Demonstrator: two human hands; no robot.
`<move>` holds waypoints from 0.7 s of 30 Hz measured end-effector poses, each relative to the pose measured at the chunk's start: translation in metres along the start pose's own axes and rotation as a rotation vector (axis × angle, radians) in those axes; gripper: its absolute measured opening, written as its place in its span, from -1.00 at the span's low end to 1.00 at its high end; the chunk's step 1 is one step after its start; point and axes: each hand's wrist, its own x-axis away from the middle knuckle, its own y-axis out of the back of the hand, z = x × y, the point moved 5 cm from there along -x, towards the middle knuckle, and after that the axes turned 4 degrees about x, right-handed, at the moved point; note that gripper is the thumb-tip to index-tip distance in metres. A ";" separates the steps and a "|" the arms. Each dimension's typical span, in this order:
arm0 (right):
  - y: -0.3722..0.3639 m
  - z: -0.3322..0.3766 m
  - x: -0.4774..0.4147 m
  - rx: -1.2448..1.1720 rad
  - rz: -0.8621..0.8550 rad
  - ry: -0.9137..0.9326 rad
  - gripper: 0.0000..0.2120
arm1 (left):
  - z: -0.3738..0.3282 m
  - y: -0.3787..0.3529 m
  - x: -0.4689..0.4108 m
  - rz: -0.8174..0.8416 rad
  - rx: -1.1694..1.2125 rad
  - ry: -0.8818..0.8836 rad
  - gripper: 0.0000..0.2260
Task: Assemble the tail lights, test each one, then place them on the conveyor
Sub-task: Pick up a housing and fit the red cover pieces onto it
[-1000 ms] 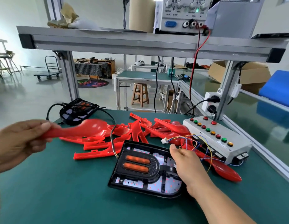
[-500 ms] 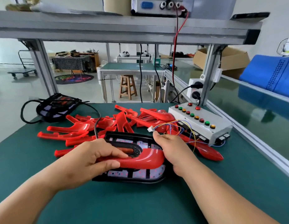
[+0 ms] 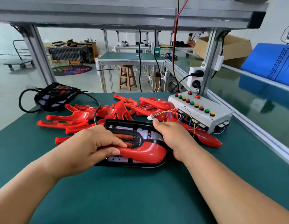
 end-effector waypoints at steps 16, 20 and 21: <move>-0.001 0.001 0.001 0.033 0.007 0.011 -0.65 | -0.014 -0.003 0.001 0.033 -0.193 0.036 -0.65; 0.000 0.000 0.001 0.050 0.032 0.017 -0.67 | -0.021 -0.004 0.001 -0.019 -0.229 0.021 -0.70; 0.000 0.000 0.001 0.047 0.058 0.015 -0.66 | -0.021 -0.004 0.001 -0.026 -0.236 0.011 -0.71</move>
